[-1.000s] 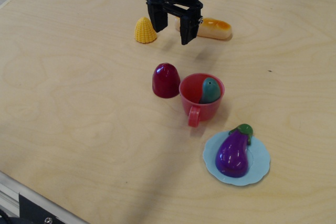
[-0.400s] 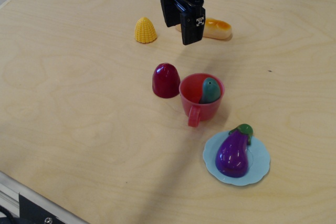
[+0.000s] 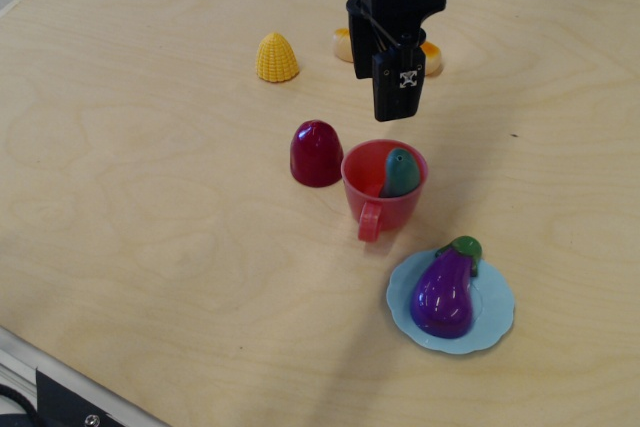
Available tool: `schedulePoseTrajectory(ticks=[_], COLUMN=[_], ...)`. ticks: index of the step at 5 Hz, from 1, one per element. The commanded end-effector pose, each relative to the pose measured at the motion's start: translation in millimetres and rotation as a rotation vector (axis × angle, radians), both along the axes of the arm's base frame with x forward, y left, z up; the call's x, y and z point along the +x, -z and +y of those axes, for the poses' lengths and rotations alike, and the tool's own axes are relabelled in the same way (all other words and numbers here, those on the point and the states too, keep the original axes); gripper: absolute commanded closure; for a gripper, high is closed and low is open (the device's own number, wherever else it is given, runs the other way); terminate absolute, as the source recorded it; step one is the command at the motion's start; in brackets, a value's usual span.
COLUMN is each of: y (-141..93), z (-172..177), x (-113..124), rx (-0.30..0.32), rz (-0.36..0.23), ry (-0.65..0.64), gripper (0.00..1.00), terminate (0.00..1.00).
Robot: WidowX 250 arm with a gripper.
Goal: Take cucumber out of cup
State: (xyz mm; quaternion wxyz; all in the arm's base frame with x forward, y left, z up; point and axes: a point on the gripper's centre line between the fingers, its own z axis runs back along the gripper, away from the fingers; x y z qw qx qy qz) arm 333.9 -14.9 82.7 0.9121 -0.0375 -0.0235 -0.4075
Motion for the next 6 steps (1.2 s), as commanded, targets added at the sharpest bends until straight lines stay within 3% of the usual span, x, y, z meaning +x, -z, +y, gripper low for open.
schedulePoseTrajectory(ticks=[1,3,6], y=[-24.0,-22.4,9.0], z=[-4.6,-13.1,-30.6], x=[-25.7,-45.7,-39.5], rx=[0.007,0.012,0.012], rz=[-0.066,-0.066,-0.033], ry=[0.138,0.207,0.282], gripper=[0.00,0.00,0.00], terminate=[0.00,0.00,0.00])
